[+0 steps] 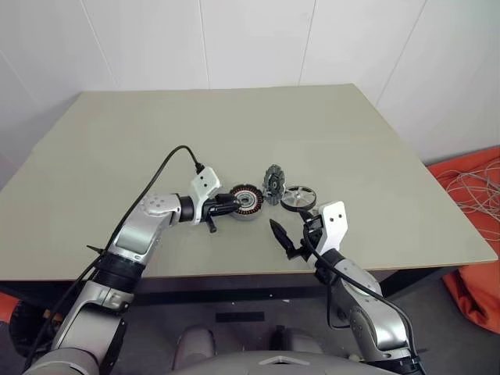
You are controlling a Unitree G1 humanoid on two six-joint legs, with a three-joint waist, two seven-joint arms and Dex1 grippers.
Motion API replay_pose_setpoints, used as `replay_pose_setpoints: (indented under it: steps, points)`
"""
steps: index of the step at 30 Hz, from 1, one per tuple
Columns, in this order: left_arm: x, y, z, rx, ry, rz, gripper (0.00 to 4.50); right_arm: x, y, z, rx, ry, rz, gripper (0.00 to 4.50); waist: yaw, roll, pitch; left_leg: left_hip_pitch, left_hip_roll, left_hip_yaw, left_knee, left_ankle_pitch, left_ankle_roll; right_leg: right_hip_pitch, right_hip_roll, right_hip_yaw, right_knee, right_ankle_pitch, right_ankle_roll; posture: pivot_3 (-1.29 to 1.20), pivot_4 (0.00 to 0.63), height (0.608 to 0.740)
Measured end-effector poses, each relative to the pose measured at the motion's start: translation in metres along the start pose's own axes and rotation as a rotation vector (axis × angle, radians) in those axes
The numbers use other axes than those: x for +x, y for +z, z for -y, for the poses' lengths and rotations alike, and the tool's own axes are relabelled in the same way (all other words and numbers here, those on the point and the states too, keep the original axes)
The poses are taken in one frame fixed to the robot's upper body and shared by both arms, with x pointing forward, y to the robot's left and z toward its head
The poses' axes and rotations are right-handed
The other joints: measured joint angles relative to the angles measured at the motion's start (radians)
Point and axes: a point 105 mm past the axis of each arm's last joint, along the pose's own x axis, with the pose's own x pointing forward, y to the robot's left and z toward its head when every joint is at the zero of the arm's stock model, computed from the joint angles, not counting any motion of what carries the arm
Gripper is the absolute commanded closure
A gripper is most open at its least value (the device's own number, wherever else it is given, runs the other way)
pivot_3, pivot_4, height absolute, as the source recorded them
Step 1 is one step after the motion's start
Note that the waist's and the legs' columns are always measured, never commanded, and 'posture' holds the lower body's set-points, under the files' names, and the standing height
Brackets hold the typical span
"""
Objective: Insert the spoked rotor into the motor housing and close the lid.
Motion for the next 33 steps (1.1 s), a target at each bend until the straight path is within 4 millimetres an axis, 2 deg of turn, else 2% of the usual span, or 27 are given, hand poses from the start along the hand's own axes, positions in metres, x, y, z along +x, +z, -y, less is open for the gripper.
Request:
replay_pose_setpoints:
  steps: [7, 16, 25, 33]
  points:
    - [0.013, -0.012, -0.006, 0.006, 0.023, -0.047, 3.81, -0.002, -0.003, 0.000, 0.000, -0.009, -0.006, 0.00, 0.001, 0.000, 0.000, 0.000, 0.000, 0.000, 0.000, 0.000, 0.000, 0.000, 0.000, 0.000, 0.000, -0.003, 0.005, 0.00, 0.000, 0.740]
    - [0.027, -0.008, -0.007, 0.000, 0.042, -0.026, 3.81, -0.001, -0.003, -0.001, 0.000, -0.010, -0.004, 0.00, 0.004, 0.000, 0.000, 0.000, 0.000, 0.000, 0.000, 0.000, 0.000, 0.000, 0.000, 0.000, 0.000, -0.003, 0.005, 0.00, 0.000, 0.740]
    - [0.033, -0.001, -0.017, 0.029, 0.066, -0.024, 3.81, -0.004, -0.007, -0.001, 0.004, -0.014, -0.012, 0.00, 0.007, 0.000, 0.000, -0.001, 0.000, 0.000, 0.000, 0.000, 0.000, 0.000, 0.000, 0.000, -0.001, -0.003, 0.004, 0.00, 0.000, 0.740]
    - [0.034, -0.004, -0.011, 0.023, 0.008, -0.035, 3.81, -0.002, -0.004, -0.004, 0.004, -0.015, -0.007, 0.00, 0.008, 0.000, 0.001, -0.001, 0.000, 0.000, 0.000, 0.000, 0.000, 0.000, 0.000, 0.000, 0.000, -0.002, 0.004, 0.00, 0.000, 0.740]
